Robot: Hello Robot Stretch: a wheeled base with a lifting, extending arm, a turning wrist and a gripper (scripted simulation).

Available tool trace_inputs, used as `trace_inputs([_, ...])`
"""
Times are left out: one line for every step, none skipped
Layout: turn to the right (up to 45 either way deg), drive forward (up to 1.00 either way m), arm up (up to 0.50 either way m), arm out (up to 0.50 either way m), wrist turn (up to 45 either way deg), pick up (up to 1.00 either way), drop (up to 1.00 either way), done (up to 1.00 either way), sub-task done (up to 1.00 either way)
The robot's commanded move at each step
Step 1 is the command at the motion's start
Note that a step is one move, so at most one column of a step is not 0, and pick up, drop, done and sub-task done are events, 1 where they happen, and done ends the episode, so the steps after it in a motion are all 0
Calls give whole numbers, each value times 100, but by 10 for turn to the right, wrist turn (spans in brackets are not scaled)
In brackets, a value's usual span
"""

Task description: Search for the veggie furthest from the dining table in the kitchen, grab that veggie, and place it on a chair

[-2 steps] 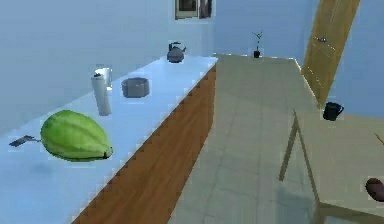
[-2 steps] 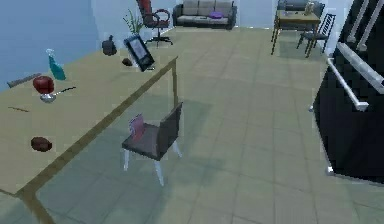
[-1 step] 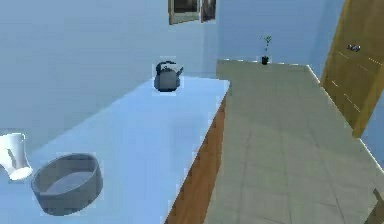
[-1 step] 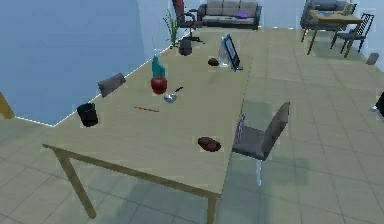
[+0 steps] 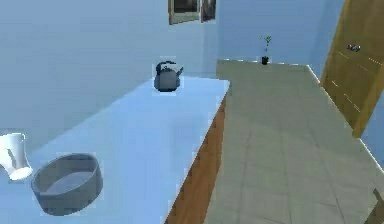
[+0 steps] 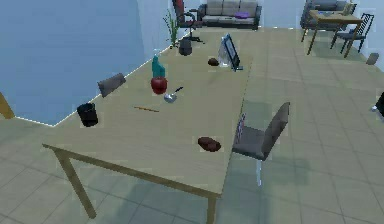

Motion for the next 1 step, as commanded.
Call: trace_inputs([-450,0,0,0,0,0,0,0,0])
